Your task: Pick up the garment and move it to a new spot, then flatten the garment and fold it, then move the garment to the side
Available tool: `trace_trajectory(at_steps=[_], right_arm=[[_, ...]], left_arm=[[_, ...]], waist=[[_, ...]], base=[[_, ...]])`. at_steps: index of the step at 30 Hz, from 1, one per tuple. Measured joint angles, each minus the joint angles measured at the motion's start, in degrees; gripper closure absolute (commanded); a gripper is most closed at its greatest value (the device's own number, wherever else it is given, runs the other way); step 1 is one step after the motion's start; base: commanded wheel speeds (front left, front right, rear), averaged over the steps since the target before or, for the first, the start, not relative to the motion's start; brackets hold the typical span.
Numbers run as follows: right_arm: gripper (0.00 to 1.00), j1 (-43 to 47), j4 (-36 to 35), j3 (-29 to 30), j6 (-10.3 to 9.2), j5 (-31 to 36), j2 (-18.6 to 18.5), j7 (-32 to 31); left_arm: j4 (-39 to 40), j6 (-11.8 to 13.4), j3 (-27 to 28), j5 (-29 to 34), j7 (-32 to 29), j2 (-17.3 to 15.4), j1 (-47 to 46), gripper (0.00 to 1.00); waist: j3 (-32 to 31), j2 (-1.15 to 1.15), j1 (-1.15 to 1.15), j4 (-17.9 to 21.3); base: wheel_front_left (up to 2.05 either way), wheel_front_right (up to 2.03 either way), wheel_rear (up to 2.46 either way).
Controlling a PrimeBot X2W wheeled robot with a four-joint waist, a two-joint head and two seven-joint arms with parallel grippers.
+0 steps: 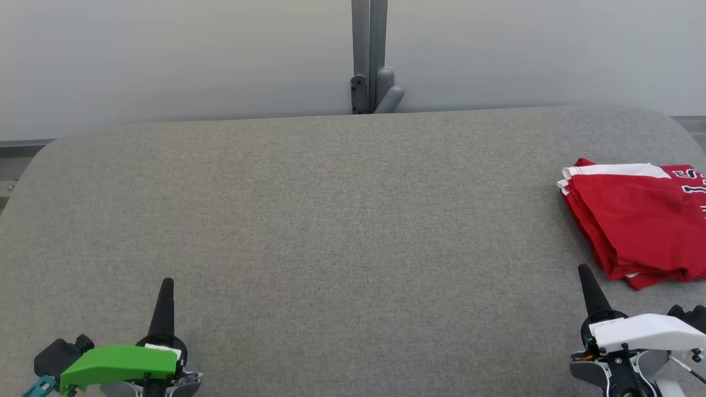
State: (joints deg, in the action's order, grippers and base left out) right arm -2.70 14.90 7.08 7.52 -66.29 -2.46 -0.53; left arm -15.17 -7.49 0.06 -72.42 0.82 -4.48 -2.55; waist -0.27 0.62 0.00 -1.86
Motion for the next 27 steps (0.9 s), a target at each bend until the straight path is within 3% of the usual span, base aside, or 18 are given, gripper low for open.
trace_trajectory(at_steps=[27], right_arm=[[1.0, -1.7, -0.6, -0.2, -0.04, -14.8, -0.1, -3.4]], left_arm=[[0.5, 0.0, 2.8, -11.9, -3.5, 0.3, -1.6, 1.0]], waist=[[0.2, 0.0, 0.0, 1.0]], base=[[0.0, 0.0, 0.0]])
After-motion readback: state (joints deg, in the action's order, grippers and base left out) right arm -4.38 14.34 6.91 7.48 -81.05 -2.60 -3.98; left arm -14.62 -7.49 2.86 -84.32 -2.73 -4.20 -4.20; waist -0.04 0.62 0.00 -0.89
